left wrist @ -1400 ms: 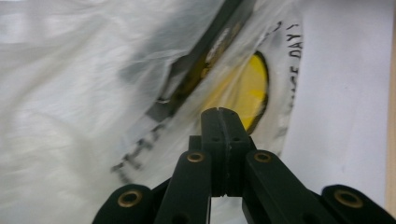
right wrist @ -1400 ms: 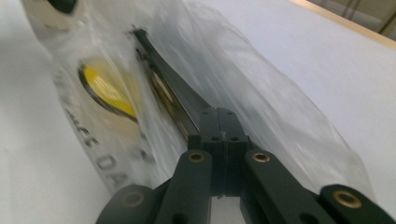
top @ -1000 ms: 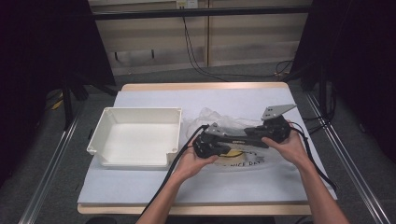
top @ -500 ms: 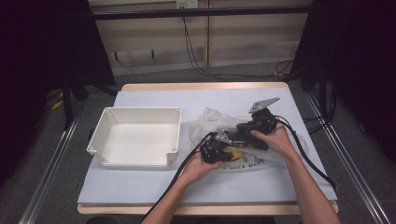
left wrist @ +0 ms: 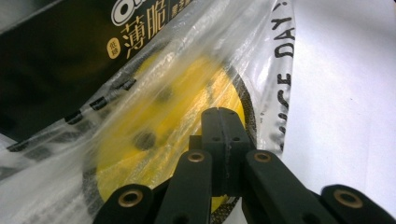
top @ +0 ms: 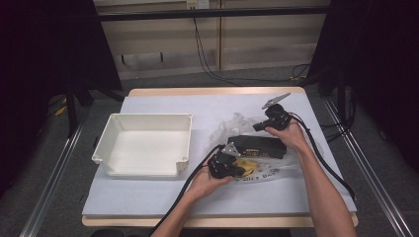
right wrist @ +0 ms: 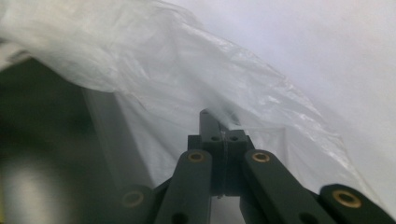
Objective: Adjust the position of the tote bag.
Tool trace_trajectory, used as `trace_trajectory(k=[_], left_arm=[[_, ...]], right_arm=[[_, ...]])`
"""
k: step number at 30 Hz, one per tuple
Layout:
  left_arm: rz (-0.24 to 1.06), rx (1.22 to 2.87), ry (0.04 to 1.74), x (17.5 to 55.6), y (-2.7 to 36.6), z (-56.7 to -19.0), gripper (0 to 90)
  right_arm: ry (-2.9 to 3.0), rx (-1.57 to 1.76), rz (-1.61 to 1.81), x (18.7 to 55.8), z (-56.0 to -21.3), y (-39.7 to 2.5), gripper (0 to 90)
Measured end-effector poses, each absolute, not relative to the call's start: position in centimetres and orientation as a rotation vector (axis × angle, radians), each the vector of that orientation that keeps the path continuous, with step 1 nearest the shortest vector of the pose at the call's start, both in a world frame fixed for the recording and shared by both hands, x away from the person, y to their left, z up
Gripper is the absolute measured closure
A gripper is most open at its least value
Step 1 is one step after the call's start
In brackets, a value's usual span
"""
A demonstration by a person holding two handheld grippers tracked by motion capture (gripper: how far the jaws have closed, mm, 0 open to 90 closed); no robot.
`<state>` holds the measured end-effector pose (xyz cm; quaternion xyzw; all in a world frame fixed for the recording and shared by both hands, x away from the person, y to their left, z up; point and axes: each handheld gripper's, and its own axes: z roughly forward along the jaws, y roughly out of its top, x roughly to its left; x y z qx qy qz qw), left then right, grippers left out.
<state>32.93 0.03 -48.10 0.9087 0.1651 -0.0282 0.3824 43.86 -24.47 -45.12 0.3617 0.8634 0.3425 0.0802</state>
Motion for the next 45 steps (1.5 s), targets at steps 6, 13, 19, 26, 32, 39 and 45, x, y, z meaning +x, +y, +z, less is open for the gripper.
trace_trajectory(k=[6,13,19,26,32,39,45], left_arm=[[-0.084,2.3,0.415,32.6,0.1,-48.2,90.0],[-0.094,2.306,0.398,32.3,0.2,-48.2,90.0],[-0.095,2.332,0.366,31.8,0.2,-48.0,90.0],[-0.123,2.34,0.345,31.3,0.4,-47.9,90.0],[-0.155,2.308,0.329,30.7,0.4,-48.1,90.0],[-0.174,2.306,0.334,31.4,1.0,-47.5,90.0],[-0.154,2.25,0.318,31.1,1.6,-45.9,90.0]], right_arm=[[2.589,1.162,0.985,45.1,-46.1,-25.4,90.0],[2.615,1.186,0.94,45.6,-46.6,-25.6,90.0],[2.606,1.237,0.919,46.3,-47.3,-26.1,90.0],[2.515,1.294,0.914,46.8,-47.6,-26.5,90.0],[2.449,1.292,0.909,47.0,-47.8,-26.4,90.0],[2.469,1.278,0.975,46.1,-46.6,-26.3,90.0],[2.458,1.191,1.046,43.8,-44.3,-26.3,90.0]])
